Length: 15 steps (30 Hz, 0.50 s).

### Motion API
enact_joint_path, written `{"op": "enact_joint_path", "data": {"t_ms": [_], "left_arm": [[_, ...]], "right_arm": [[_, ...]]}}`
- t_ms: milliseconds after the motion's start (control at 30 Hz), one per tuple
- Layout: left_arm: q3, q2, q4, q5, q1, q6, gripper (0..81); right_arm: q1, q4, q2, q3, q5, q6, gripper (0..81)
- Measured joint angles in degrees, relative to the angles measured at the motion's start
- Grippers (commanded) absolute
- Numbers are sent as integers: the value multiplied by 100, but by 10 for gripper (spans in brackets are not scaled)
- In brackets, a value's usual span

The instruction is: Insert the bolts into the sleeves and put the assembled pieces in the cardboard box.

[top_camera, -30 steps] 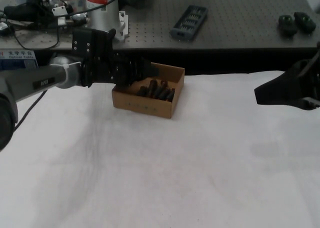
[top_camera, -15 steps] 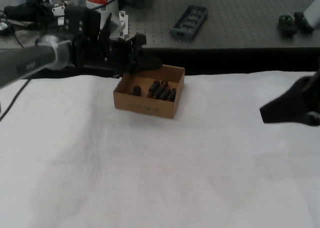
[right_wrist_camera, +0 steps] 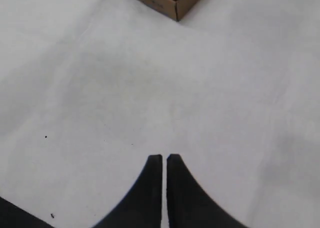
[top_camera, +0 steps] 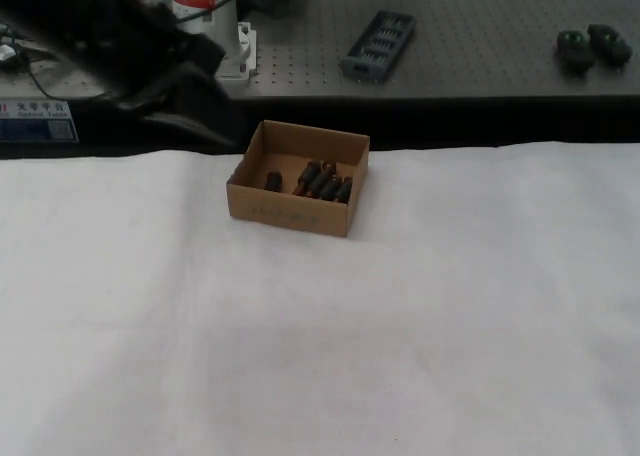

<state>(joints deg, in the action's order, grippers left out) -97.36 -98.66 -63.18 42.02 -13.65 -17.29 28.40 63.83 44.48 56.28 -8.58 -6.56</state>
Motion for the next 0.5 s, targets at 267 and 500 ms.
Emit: {"op": "enact_joint_path", "data": {"t_ms": [267, 500], "left_arm": [[2975, 2758, 755, -57, -15, 448, 7], [5790, 5146, 1776, -57, -15, 1480, 7]], "right_arm": [[0, 17, -817, -925, 39, -908, 29], [0, -606, -1967, -2158, 49, -1995, 29]]}}
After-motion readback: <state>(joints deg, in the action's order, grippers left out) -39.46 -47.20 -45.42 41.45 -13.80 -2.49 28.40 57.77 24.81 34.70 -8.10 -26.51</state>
